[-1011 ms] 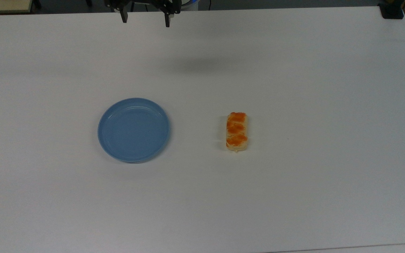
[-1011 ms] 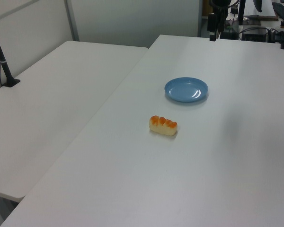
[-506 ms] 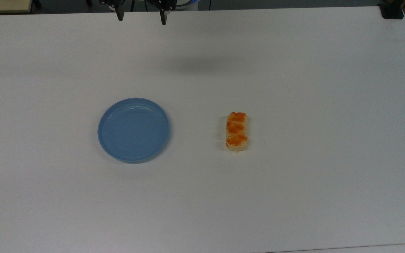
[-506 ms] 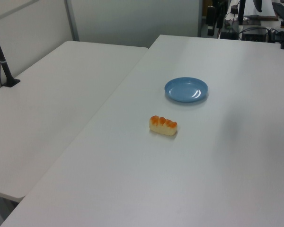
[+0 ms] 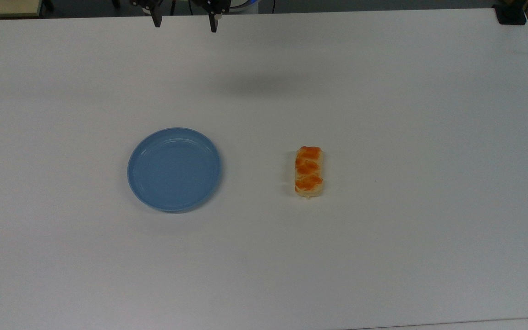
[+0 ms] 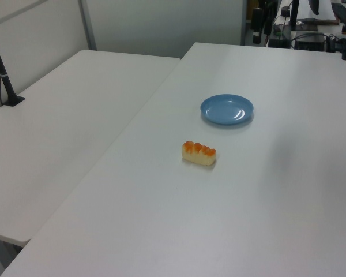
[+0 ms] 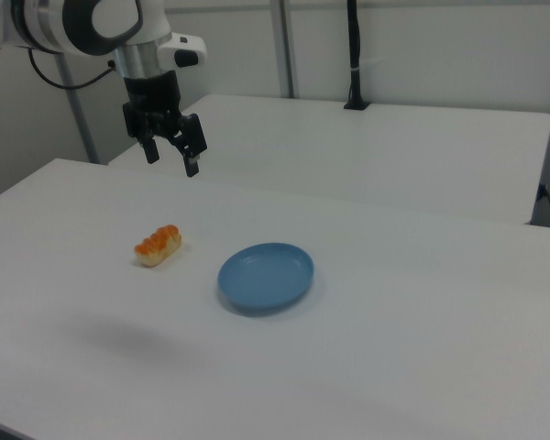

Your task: Put the bread on a plate

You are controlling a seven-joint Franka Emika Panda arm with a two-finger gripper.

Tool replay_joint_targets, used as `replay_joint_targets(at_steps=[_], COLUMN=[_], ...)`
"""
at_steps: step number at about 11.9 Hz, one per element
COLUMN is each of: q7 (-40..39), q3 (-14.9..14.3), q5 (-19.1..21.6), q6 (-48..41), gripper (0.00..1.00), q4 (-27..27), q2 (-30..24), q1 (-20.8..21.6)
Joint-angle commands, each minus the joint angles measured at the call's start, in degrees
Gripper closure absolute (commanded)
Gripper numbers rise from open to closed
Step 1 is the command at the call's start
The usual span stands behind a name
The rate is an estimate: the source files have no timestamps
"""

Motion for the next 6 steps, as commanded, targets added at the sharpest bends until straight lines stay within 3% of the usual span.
replay_joint_targets(at_steps=[1,6], q7=[-1.0,-0.47], q3=[-0.3,-0.12], q5=[1.46,2.07], q6=[0.64,1.87], gripper=[0.0,0.0], q4=[-1.29,-1.2], q2=[-0.57,4.34], q1=[1.3,5.25])
